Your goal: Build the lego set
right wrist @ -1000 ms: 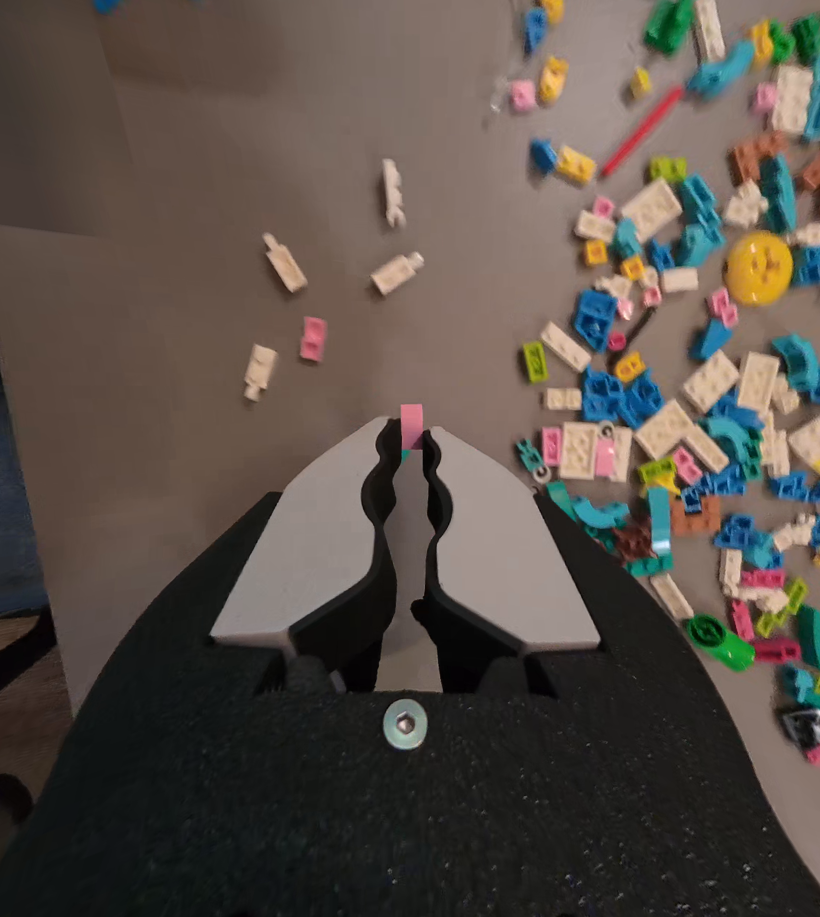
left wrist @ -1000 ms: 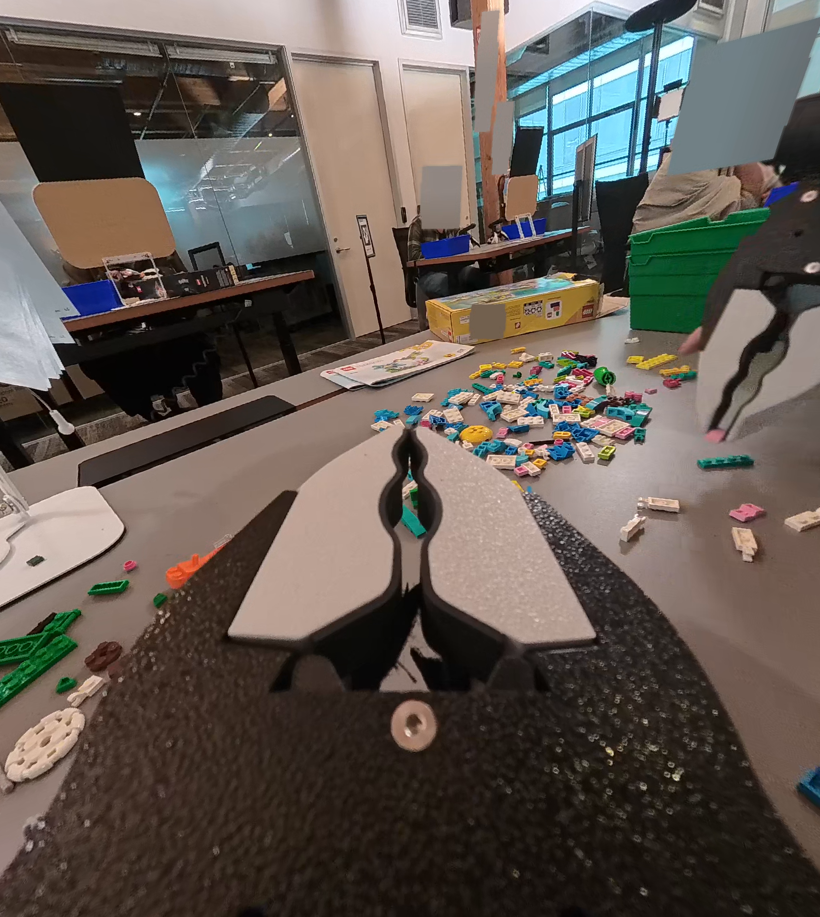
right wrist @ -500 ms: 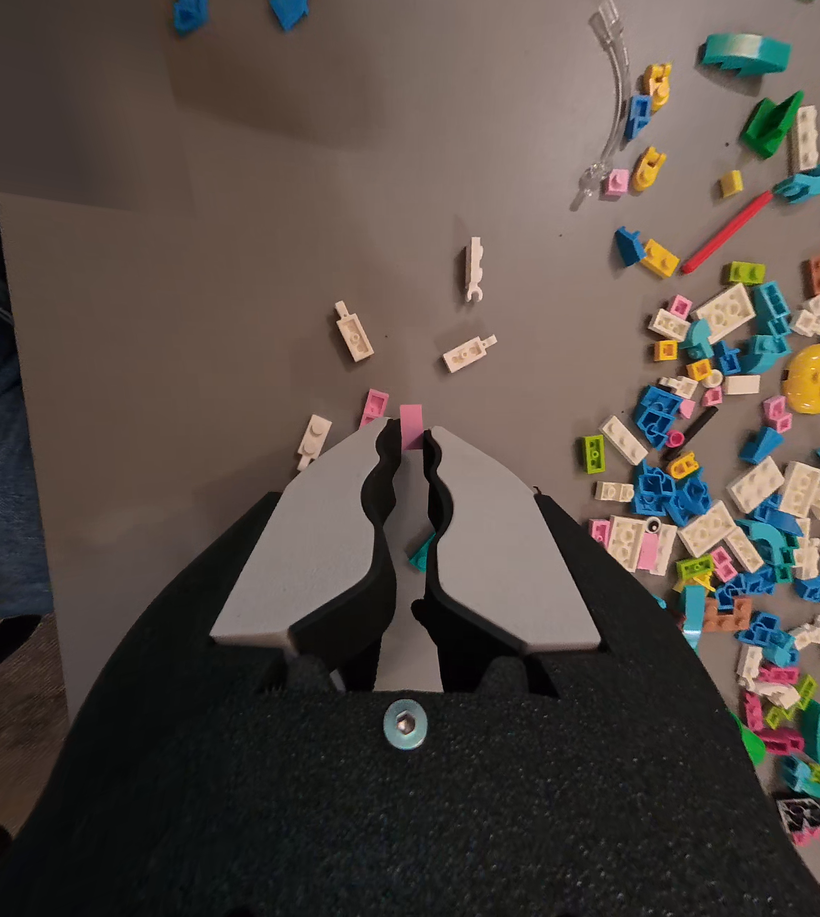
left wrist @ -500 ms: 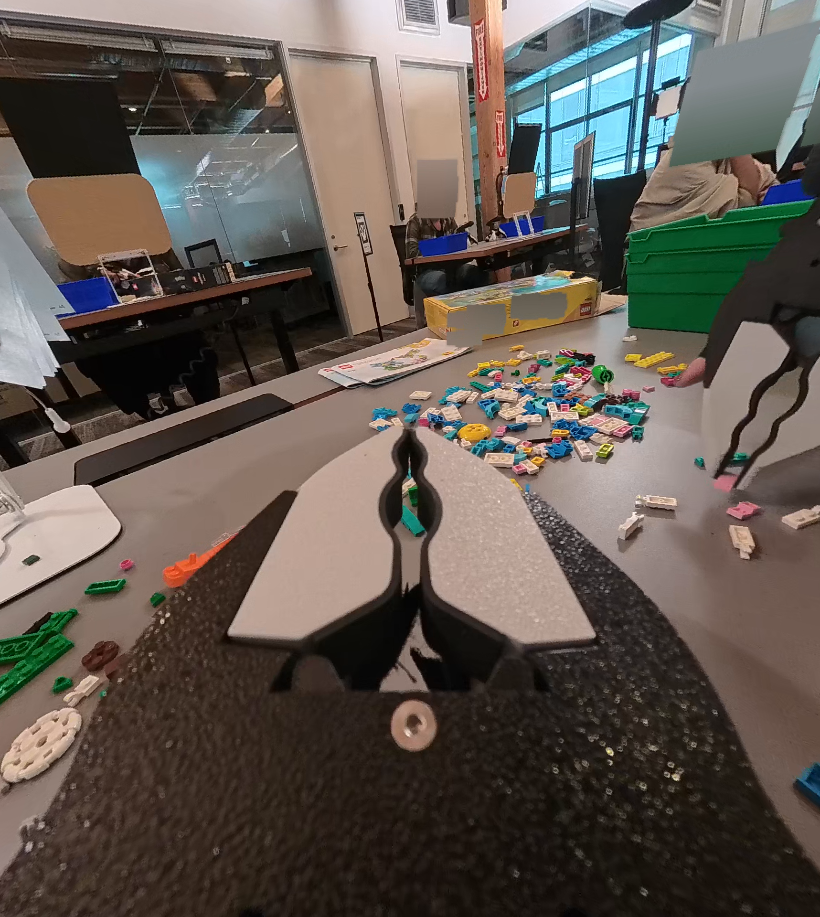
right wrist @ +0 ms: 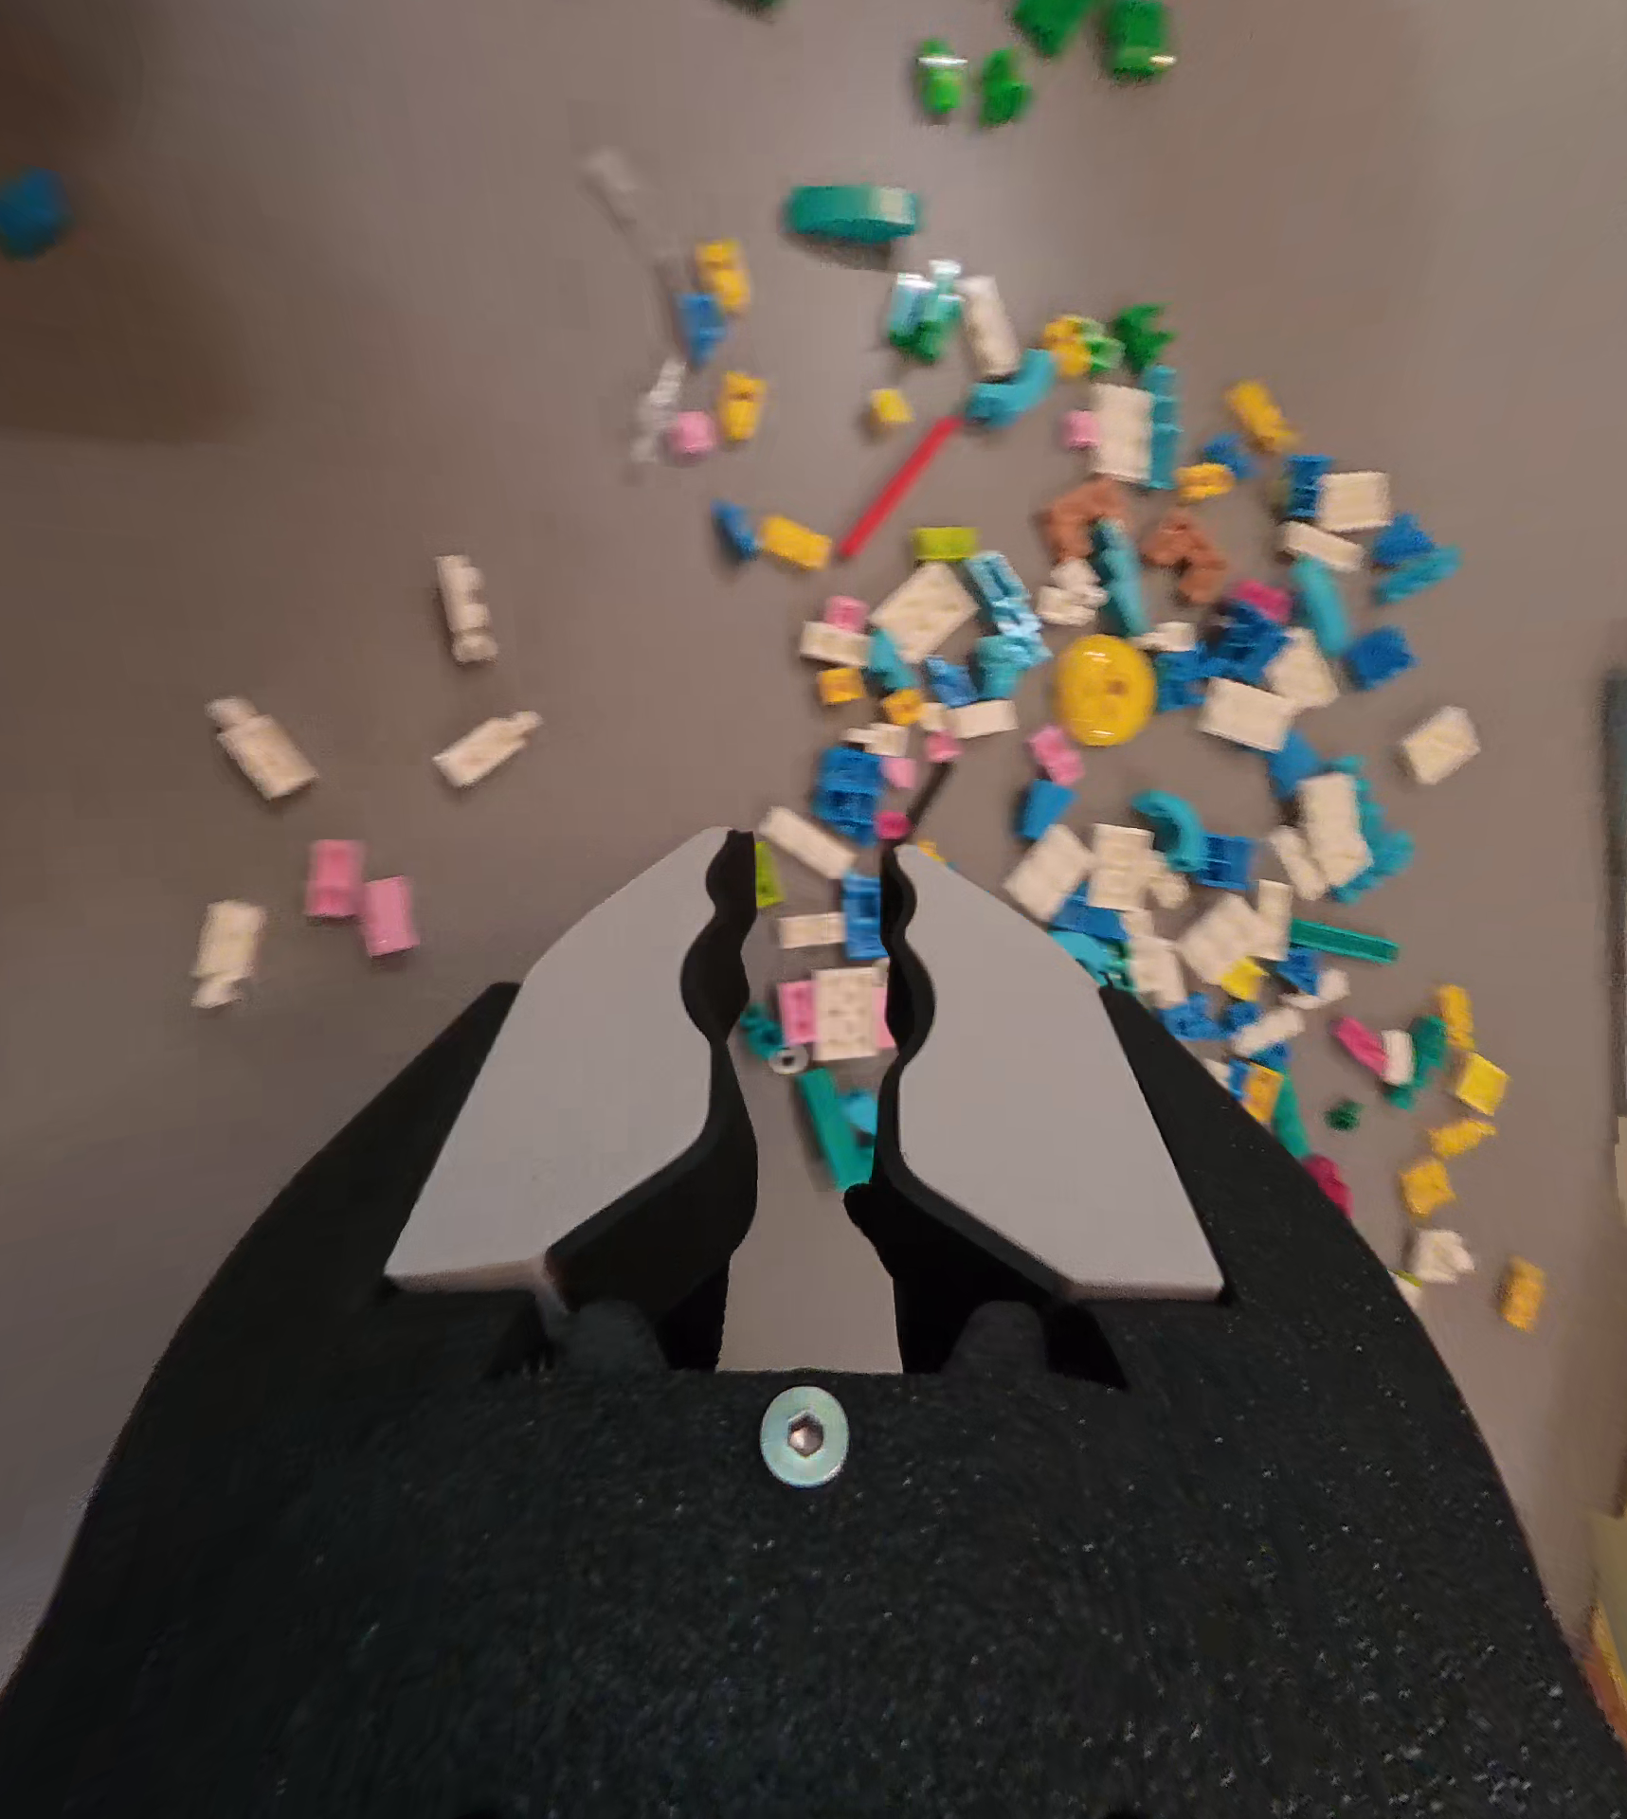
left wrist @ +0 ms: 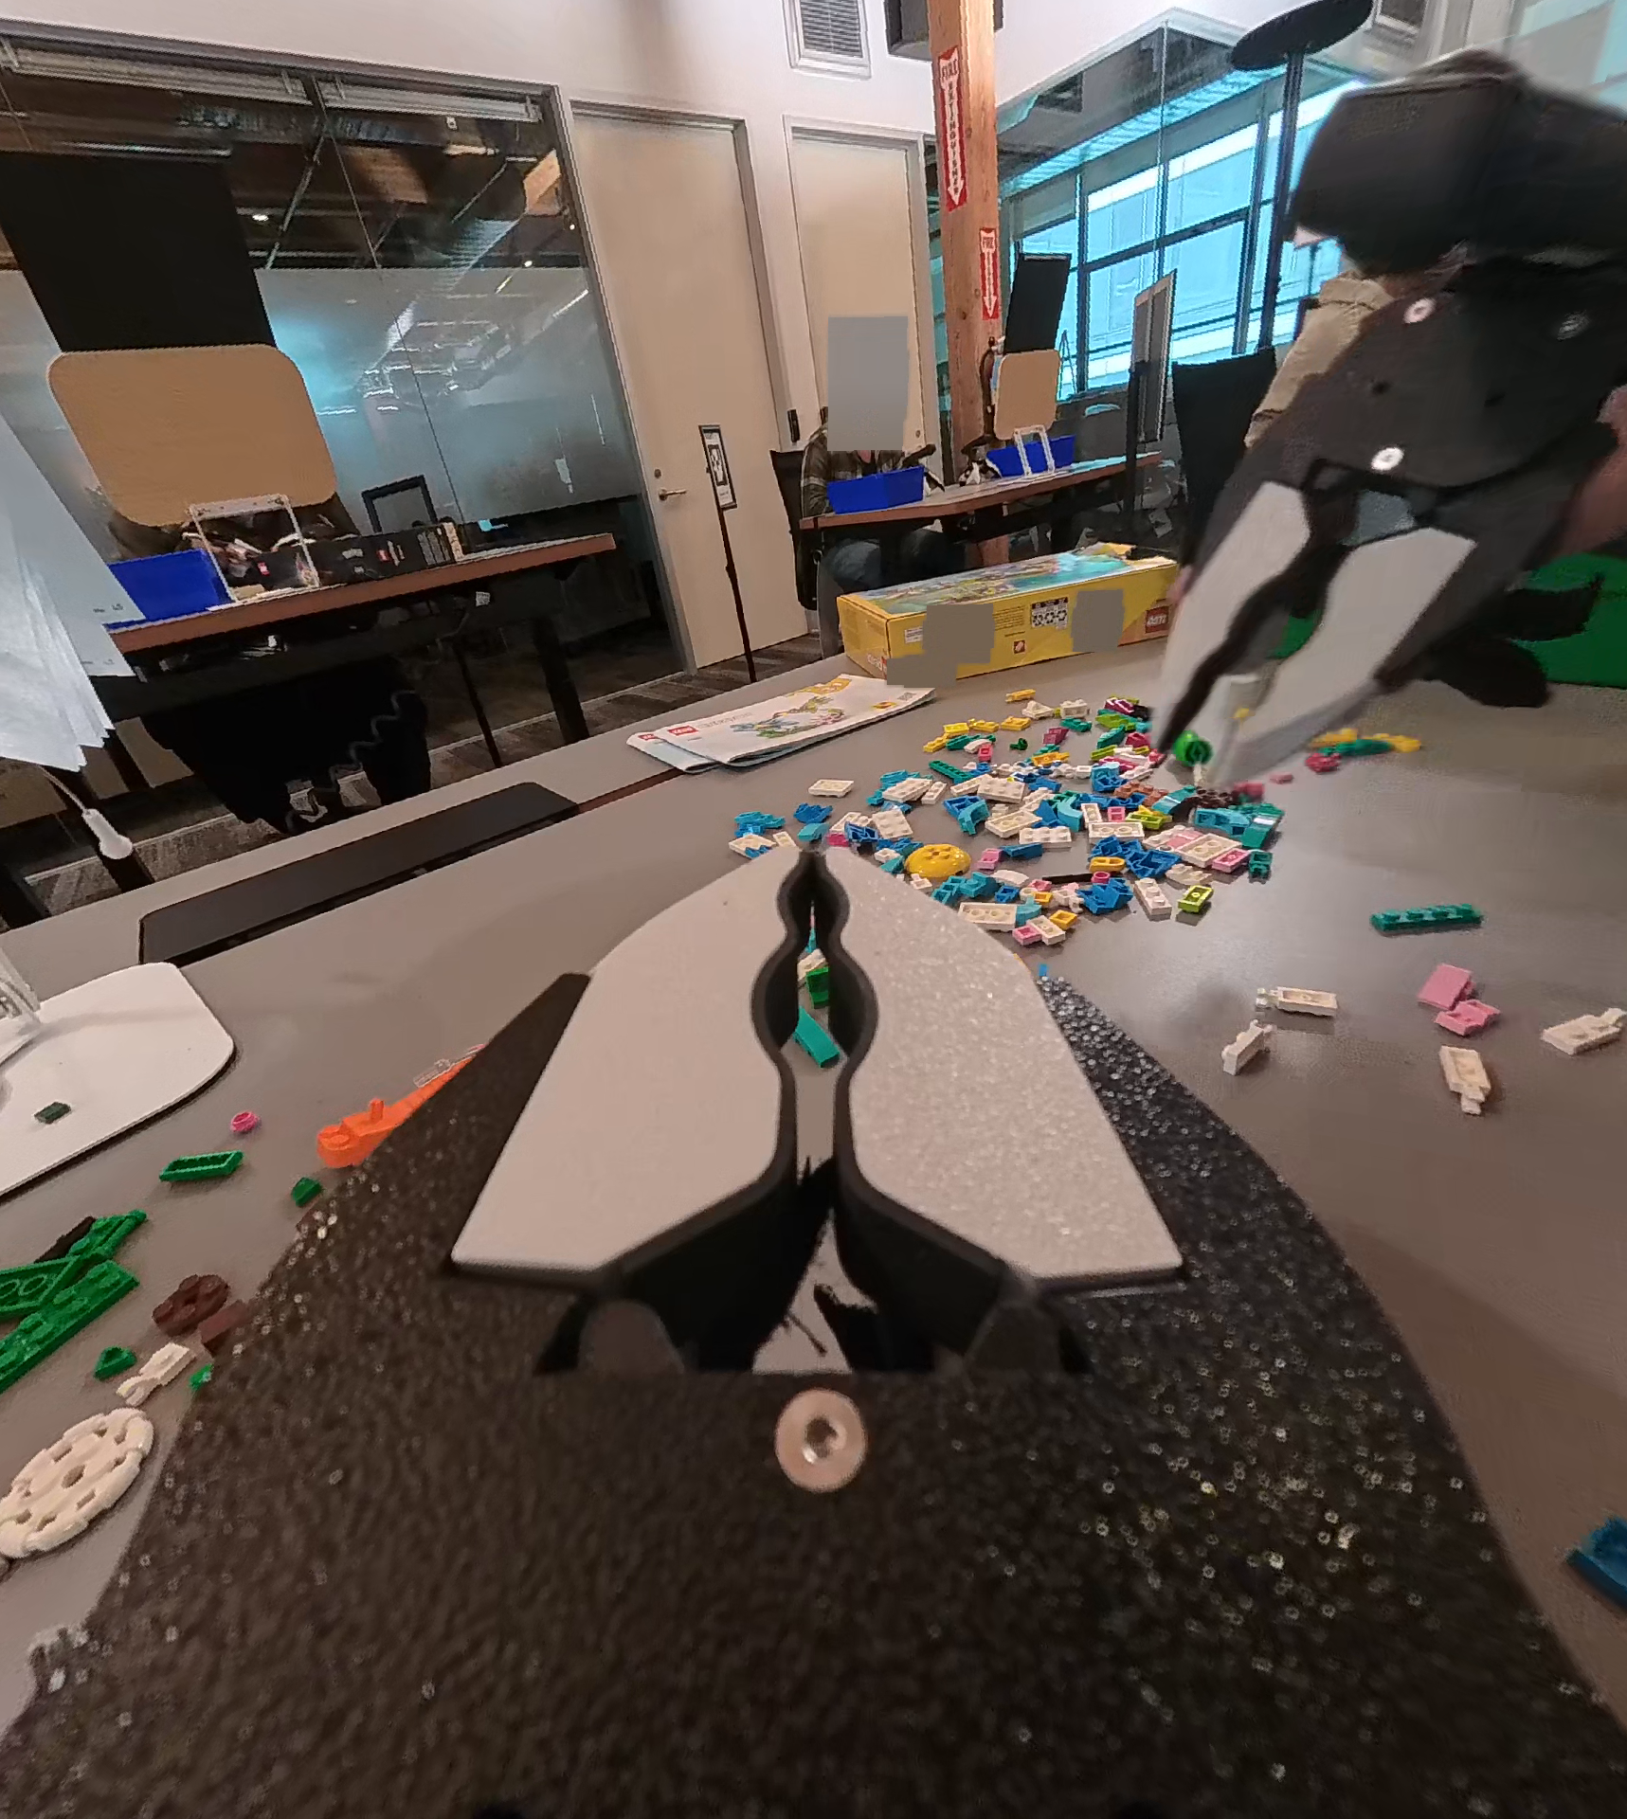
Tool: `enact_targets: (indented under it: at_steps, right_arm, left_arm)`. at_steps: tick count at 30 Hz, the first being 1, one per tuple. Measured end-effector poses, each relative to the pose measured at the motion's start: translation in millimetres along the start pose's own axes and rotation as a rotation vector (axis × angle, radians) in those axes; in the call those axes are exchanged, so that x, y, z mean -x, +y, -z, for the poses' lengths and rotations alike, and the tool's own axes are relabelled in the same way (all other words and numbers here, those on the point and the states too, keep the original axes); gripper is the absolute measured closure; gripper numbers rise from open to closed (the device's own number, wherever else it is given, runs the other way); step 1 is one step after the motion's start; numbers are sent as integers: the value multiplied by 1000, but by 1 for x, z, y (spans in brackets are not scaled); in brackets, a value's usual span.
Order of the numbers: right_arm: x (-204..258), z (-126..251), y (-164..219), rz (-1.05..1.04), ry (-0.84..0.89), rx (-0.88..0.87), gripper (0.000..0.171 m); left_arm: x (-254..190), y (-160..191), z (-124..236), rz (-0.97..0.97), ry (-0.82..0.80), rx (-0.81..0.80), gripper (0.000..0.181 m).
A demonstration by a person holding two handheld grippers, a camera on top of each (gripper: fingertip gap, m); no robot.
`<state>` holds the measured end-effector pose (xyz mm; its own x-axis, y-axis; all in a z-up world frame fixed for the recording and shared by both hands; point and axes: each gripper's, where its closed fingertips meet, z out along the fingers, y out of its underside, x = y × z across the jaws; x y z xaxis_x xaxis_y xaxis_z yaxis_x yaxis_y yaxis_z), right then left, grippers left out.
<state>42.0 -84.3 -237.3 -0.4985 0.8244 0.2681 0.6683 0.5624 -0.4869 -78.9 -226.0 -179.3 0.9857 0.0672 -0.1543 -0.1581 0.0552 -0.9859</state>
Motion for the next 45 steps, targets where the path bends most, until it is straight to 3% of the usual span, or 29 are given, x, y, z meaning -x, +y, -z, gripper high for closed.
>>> enact_targets:
  at_steps: [5,11,17,31,35,39,45]
  right_arm:
    - [-49,-5,-2,-28,175,-44,171]
    - [-58,-28,9,-65,85,-16,169]
    - [-61,-60,6,-62,-87,25,155]
    - [-61,-75,12,29,-262,179,165]
    - [-34,-48,1,33,-288,99,165]
    - [30,-18,-1,72,-384,66,165]
    - [90,-9,9,137,-337,90,165]
  left_arm:
    - [-1,0,0,-3,3,0,181]
    - [-1,0,0,-1,5,0,181]
    - [-2,0,-1,-9,5,2,181]
    - [-2,-1,-1,-8,8,0,181]
    - [-2,-1,-1,-6,9,0,181]
    - [-2,0,-1,-6,9,2,181]
    - [-3,0,-1,-6,11,5,181]
